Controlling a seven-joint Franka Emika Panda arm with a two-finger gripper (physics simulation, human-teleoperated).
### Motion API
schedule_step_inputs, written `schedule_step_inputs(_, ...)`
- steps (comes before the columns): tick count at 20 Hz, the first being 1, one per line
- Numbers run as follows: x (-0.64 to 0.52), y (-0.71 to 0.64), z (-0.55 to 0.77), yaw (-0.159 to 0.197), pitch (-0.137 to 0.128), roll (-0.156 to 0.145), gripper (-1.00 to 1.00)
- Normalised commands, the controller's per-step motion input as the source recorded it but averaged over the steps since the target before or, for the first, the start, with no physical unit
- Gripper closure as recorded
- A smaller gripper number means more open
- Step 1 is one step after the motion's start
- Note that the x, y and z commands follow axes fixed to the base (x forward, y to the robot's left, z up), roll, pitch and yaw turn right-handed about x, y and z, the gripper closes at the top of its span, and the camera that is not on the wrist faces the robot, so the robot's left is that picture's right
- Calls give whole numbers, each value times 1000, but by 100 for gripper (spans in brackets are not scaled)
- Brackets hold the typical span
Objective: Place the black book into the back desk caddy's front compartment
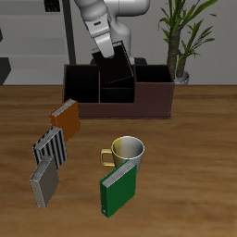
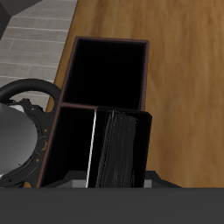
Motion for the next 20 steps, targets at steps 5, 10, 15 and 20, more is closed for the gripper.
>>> schedule_step_inputs(5, 14, -65, -39, 3, -1, -6, 100)
schedule_step_inputs(10, 24, -118, -154, -27, 32, -17, 100)
schedule_step_inputs(15, 50, -48, -116, -5, 7, -3, 100)
schedule_step_inputs(20, 56, 19, -110, -10, 19, 7, 100)
